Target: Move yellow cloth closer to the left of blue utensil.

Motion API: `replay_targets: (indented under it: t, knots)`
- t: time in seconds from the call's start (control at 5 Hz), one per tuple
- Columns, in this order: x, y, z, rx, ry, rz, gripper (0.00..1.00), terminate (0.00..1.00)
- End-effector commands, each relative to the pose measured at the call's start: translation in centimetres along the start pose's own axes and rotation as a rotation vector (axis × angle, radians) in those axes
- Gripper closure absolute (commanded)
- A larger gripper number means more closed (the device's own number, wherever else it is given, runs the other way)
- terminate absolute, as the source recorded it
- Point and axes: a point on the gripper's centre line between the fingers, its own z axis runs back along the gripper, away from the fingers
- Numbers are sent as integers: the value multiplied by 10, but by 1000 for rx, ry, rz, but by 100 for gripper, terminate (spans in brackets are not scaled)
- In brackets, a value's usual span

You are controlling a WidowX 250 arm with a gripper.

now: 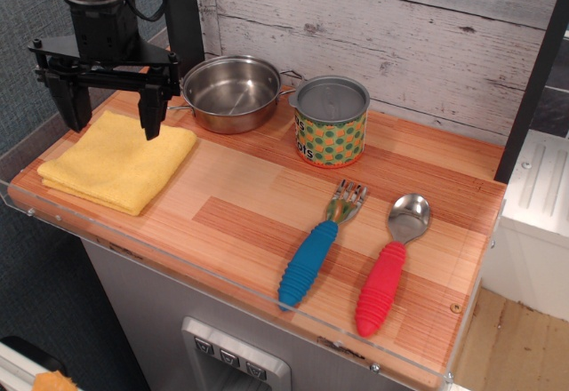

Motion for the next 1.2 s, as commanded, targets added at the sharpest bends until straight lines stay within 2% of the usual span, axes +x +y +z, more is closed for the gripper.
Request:
replay_targets:
  t: [0.0,0.4,0.8,1.0]
  knots:
    - [0,0,0,0,0,0,0,0]
    - [-2,-7,2,4,-19,-9,0,0]
    - [8,15,-15,18,-33,35,0,0]
    - [22,18,-29,35,-103,57,0,0]
